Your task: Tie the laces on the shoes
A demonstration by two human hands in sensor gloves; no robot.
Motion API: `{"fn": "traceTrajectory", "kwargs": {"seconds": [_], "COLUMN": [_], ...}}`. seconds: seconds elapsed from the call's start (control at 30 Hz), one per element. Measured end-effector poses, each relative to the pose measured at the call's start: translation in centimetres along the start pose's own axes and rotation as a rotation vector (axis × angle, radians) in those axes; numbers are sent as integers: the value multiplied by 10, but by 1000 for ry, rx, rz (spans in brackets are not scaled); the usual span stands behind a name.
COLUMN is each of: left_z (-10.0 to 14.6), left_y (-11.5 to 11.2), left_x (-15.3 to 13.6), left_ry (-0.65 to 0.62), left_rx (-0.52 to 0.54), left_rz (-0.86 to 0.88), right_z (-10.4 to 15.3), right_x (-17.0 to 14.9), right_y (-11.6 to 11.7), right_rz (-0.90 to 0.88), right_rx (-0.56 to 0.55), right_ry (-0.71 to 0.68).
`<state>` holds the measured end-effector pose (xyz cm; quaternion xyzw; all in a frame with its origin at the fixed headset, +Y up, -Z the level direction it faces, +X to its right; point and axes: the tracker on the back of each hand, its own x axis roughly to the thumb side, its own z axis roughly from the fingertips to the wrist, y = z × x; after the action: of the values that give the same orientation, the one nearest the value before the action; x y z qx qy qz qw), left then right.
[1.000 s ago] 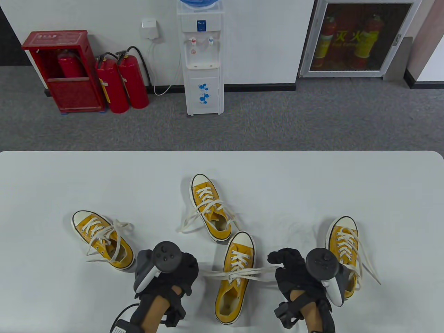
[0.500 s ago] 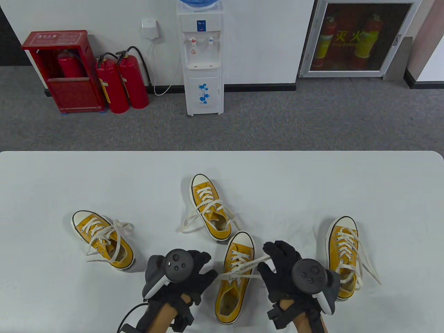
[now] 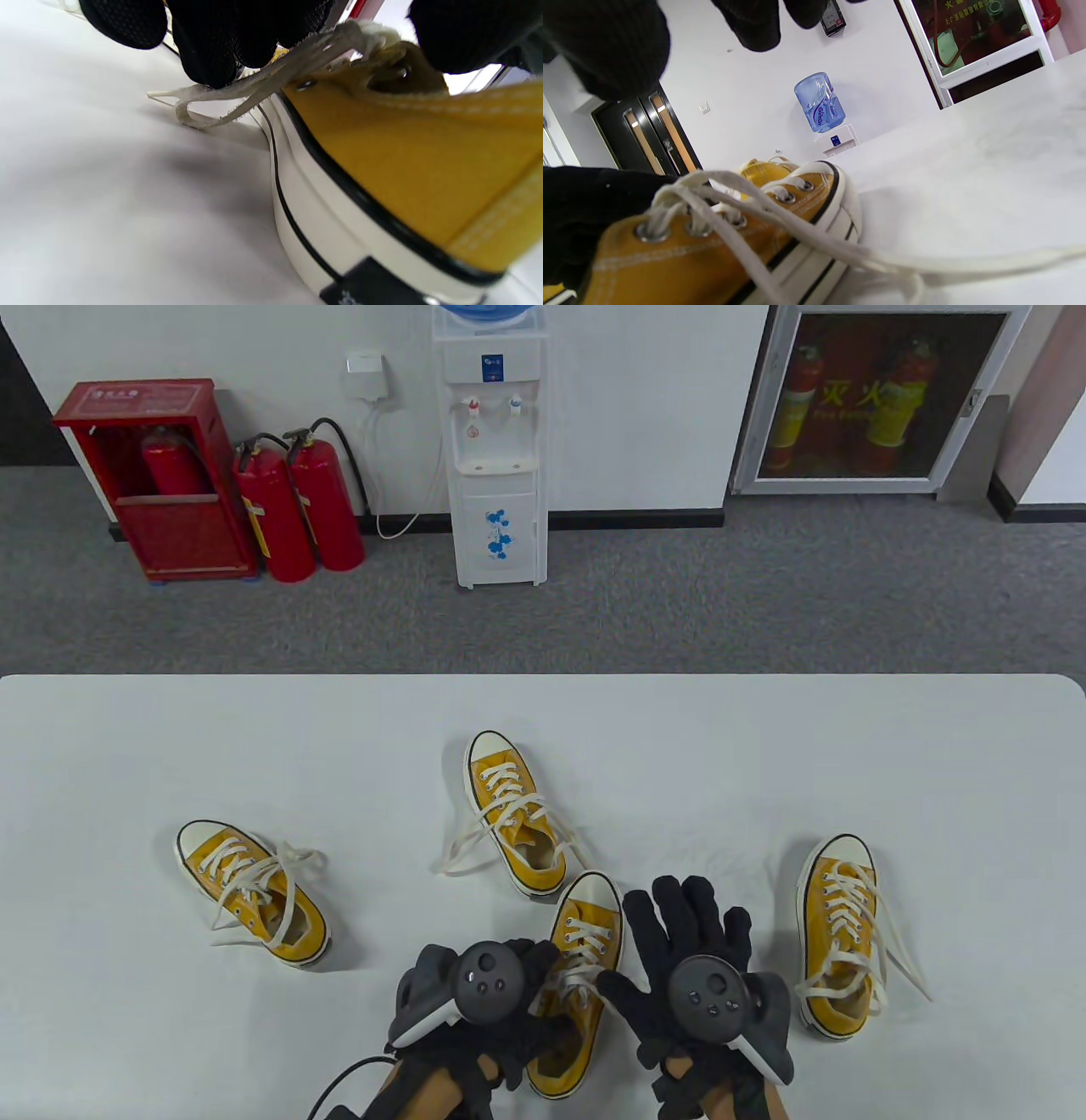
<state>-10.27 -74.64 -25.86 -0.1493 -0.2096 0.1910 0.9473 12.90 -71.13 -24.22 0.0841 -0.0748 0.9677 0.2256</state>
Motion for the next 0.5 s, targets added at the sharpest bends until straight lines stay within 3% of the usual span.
{"fn": "traceTrajectory", "kwargs": {"seconds": [0.5], "left_z": [-5], "left_y": [-12], "left_x": [1], "left_ry": [31], "left_rx": [-3], "left_rz": [-31], "right_z": [-3], "right_x": [-1], "right_y": [11], "right_rz": [82], "right_rx": [90], "right_ry": [36]}}
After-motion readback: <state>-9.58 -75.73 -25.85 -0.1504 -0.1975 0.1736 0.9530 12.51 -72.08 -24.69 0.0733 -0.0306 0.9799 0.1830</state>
